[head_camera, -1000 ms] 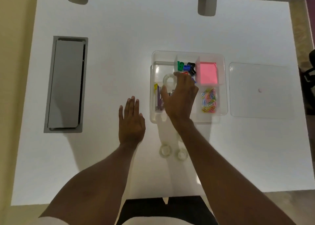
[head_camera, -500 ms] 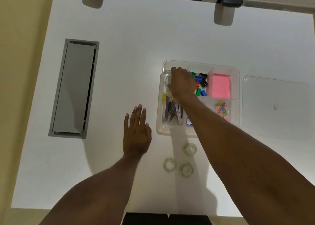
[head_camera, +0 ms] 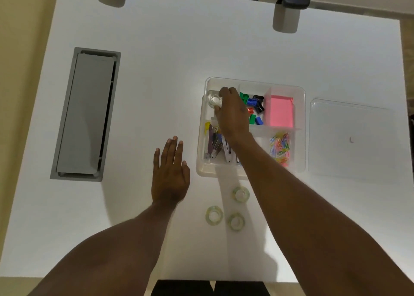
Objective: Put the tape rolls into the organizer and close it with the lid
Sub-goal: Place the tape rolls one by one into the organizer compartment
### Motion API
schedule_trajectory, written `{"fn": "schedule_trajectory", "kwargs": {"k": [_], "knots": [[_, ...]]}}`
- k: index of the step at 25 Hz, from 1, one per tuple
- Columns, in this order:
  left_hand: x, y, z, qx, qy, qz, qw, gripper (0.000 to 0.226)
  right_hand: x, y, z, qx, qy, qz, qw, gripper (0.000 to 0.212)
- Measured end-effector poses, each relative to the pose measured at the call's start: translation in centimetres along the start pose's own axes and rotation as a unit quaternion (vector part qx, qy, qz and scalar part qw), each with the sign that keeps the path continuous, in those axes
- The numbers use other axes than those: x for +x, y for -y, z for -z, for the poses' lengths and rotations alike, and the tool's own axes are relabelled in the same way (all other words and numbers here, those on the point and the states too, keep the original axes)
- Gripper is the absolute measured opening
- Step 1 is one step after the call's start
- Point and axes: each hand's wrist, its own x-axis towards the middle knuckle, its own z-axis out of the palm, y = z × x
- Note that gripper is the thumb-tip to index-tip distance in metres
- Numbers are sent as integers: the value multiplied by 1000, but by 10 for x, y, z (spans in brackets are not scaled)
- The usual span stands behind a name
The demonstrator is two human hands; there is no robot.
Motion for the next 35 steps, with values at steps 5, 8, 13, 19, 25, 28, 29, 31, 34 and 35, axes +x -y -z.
{"fn": "schedule_trajectory", "kwargs": {"k": [5, 8, 13, 19, 25, 28, 29, 31, 34, 35], "knots": [[0, -3, 7, 0, 4, -1, 1000, 61, -59, -1, 12, 9, -129, 20, 991, 9], [0, -7, 13, -12, -7, -4, 1000, 63, -106, -7, 10, 43, -160, -1, 986, 5], [-2, -8, 14, -20, -16, -11, 1000, 62, -198, -28, 0, 102, -145, -64, 982, 12], [-2, -6, 13, -27, -26, -9, 999, 58, -285, -55, -4, 90, -82, -152, 981, 28], [-3, -6, 12, -22, -29, -5, 999, 58, -331, -72, -8, 70, -13, -181, 981, 48], [-3, -7, 13, -22, -27, -5, 999, 58, -337, -76, -12, 42, 24, -160, 986, 51], [-3, -7, 13, -23, -26, -5, 999, 58, -338, -78, -13, 32, 32, -147, 988, 50], [-3, -7, 13, -19, -26, -5, 999, 58, -336, -79, -14, 25, 41, -125, 991, 48], [-4, -8, 14, -23, -29, -1, 999, 58, -330, -76, -10, 59, 39, -121, 990, 51], [-3, -8, 15, -27, -32, -1, 999, 58, -324, -73, -7, 80, 27, -124, 989, 53]]}}
